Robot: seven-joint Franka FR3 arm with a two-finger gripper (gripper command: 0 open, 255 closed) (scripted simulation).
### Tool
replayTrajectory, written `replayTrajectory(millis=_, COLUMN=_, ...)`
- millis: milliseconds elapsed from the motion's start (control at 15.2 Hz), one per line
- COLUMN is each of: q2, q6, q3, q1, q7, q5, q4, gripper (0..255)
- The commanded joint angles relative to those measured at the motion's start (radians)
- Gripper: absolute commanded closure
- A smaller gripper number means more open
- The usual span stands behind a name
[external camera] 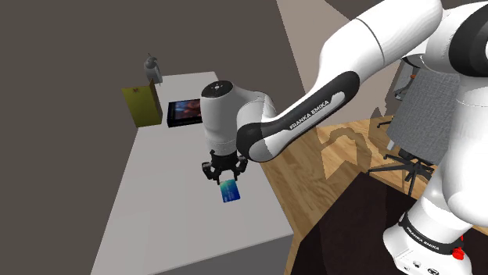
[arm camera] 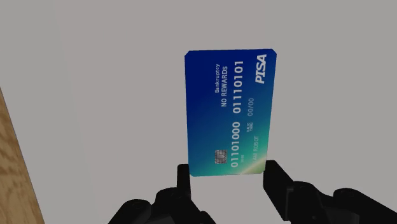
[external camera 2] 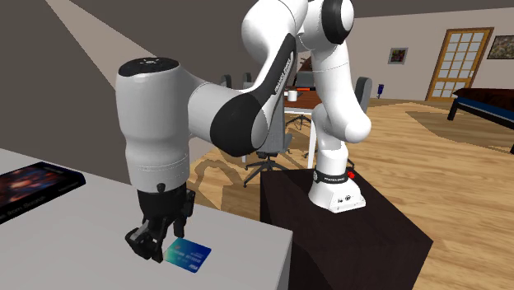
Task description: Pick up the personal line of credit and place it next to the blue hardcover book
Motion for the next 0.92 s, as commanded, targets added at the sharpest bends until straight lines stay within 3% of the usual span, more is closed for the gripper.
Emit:
replayTrajectory(millis=0, q2=0.001, q6=-0.002, q3=-0.001, q1=-0.001, q7=0.000, q5=0.000, q4=-0.003, gripper=255)
replayTrajectory(millis=330, q2=0.002, q6=-0.002, q3=-0.001, q1=0.000, q7=0.000, q5=-0.001, q4=-0.001, gripper=255)
replayTrajectory(millis=858, q2=-0.054, q6=-0.086, q3=0.018, q1=-0.013, q7=-0.043, q5=0.051, q4=0.040, gripper=255)
